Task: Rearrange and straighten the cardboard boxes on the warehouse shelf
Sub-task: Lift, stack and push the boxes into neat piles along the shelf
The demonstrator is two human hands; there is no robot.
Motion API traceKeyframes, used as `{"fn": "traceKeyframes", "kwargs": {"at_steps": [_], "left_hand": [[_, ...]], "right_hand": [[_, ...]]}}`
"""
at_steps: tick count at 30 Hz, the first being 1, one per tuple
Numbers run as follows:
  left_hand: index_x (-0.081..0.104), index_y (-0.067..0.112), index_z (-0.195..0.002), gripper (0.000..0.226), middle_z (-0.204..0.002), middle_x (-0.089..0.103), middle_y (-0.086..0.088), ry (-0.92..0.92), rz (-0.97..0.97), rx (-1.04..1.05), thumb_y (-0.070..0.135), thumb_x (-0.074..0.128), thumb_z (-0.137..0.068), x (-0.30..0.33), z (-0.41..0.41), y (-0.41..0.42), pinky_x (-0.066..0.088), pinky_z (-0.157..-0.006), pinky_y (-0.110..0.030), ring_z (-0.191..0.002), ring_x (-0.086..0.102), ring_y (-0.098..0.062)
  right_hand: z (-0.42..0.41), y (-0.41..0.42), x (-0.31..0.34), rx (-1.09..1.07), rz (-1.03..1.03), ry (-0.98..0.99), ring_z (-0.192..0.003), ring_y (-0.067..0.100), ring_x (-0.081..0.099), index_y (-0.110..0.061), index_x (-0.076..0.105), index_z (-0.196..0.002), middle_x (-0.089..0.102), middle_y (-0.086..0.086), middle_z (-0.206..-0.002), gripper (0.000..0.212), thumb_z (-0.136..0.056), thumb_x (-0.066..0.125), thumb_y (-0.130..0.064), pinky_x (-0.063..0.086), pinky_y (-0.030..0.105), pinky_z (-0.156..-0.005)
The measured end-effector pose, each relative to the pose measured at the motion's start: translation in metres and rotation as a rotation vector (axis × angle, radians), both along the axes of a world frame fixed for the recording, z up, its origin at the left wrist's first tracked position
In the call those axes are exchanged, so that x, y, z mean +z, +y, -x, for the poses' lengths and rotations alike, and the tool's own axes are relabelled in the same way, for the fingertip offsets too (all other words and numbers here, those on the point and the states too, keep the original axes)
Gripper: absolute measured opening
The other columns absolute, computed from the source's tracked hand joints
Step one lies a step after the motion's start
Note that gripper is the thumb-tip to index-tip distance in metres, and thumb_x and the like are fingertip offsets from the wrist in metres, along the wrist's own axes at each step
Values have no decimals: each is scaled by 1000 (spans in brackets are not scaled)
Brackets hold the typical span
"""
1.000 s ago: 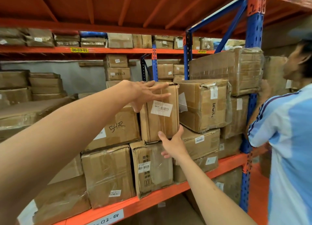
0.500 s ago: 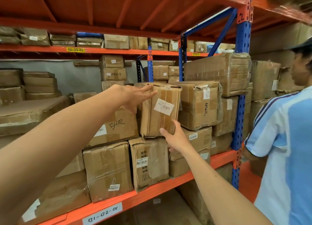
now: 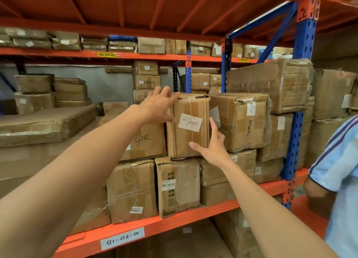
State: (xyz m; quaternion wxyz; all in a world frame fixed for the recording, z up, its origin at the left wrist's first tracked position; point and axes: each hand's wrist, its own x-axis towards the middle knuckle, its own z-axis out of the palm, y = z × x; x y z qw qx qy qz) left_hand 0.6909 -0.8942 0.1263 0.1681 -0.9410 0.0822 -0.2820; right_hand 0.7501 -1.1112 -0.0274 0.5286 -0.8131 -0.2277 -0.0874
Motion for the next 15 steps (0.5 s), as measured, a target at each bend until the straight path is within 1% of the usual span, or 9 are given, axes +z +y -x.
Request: {"fn": "traceKeyframes", "kwargs": {"at_steps": [2,3,5,6,8,10,12,14,15], "left_hand": [[19,33,-160,100,-141,23,-8,-28,5,25,63,71,-80,-10,-7,3,31,-114,-56,-132,21,-32],[18,38,-159,101,-147,17,-9,-41,46,26,63,73,-78,-15,-12,4,26,-116,-61,-138,14,-36],[15,54,-155,102,-160,-10,-7,-38,242,-17,59,79,-75,-26,-17,7,13,-117,-69,-147,-6,-45],[13,60,-151,104,-161,-23,-4,-13,371,-48,56,82,-73,-32,-19,7,11,-116,-67,-148,-11,-47],[10,63,-148,112,-162,-29,-6,30,586,-99,52,88,-68,-44,-23,4,17,-117,-62,-149,4,-51],[2,54,-152,127,-166,-10,-16,8,716,-99,52,91,-62,-44,-29,-4,24,-118,-60,-146,24,-48],[-2,42,-157,136,-163,24,-15,13,805,-102,47,94,-60,-33,-36,-11,31,-117,-57,-140,41,-37],[16,36,-156,123,-147,50,-7,54,806,-122,41,95,-62,-23,-42,-18,42,-111,-51,-123,53,-23],[25,34,-152,114,-140,55,-3,70,797,-136,40,95,-62,-21,-45,-22,46,-108,-48,-117,54,-17]], "right_hand": [[-14,-2,-3,45,53,-64,-155,38,15,-77,-21,-142,-4,8,-169,129,-76,88,-56,22,63,-120],[-22,-2,-6,62,69,-85,-155,37,18,-76,-24,-142,-2,7,-169,136,-73,92,-52,22,62,-120],[-37,-6,-12,89,86,-129,-154,33,20,-73,-28,-143,3,5,-170,148,-67,97,-46,20,59,-121],[-45,-6,-16,111,94,-157,-155,30,19,-71,-29,-144,3,3,-171,152,-65,99,-44,19,58,-121],[-56,-3,-21,157,112,-224,-156,25,15,-66,-32,-146,2,-1,-174,158,-61,100,-45,17,58,-122],[-64,6,-20,180,115,-270,-157,25,15,-63,-33,-147,0,-5,-175,161,-59,101,-45,20,61,-123],[-71,14,-19,181,101,-293,-156,25,20,-62,-32,-148,2,-7,-175,161,-60,101,-42,26,61,-119],[-77,16,-25,174,65,-319,-153,22,23,-60,-31,-150,3,-8,-175,159,-63,100,-40,30,59,-117],[-81,16,-30,167,46,-328,-152,21,23,-59,-32,-150,2,-8,-175,158,-64,99,-40,31,58,-116]]}}
